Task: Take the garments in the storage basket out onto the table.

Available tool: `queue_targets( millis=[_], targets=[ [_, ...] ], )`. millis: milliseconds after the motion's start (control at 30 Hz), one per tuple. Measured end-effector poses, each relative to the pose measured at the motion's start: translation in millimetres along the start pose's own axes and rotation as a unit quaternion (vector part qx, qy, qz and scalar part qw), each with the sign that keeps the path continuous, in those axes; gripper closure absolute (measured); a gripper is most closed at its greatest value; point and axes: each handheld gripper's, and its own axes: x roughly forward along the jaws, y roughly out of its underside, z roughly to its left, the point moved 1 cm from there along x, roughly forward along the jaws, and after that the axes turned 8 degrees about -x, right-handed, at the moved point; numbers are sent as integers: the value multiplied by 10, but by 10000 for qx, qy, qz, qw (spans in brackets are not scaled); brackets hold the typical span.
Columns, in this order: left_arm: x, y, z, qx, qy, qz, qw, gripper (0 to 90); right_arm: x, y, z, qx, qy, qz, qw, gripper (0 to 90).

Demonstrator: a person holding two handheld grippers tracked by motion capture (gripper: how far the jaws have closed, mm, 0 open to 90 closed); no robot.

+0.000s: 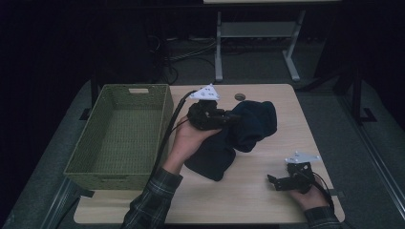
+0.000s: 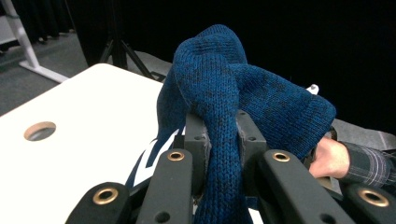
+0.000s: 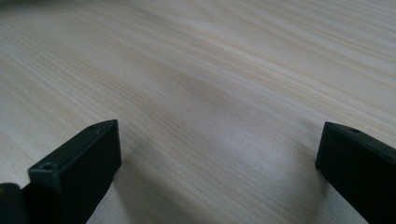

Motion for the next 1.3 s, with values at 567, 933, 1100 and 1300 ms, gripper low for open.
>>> queue_targets(
  millis=[567, 933, 1100, 1300],
  targets=[
    [205, 410, 287, -457, 15, 194, 9988, 785, 3, 0, 0, 14, -1, 0, 10000, 0],
    [317, 698, 535, -871, -10, 182, 9960, 787, 5, 1, -2, 16, 18, 10, 10000, 0],
    [359, 811, 620, -951, -151, 264, 9950, 787, 5, 1, -2, 15, 18, 10, 10000, 0],
    [395, 965, 749, -1066, -401, 384, 9928, 784, 5, 1, -2, 15, 18, 7, 10000, 0]
  ],
)
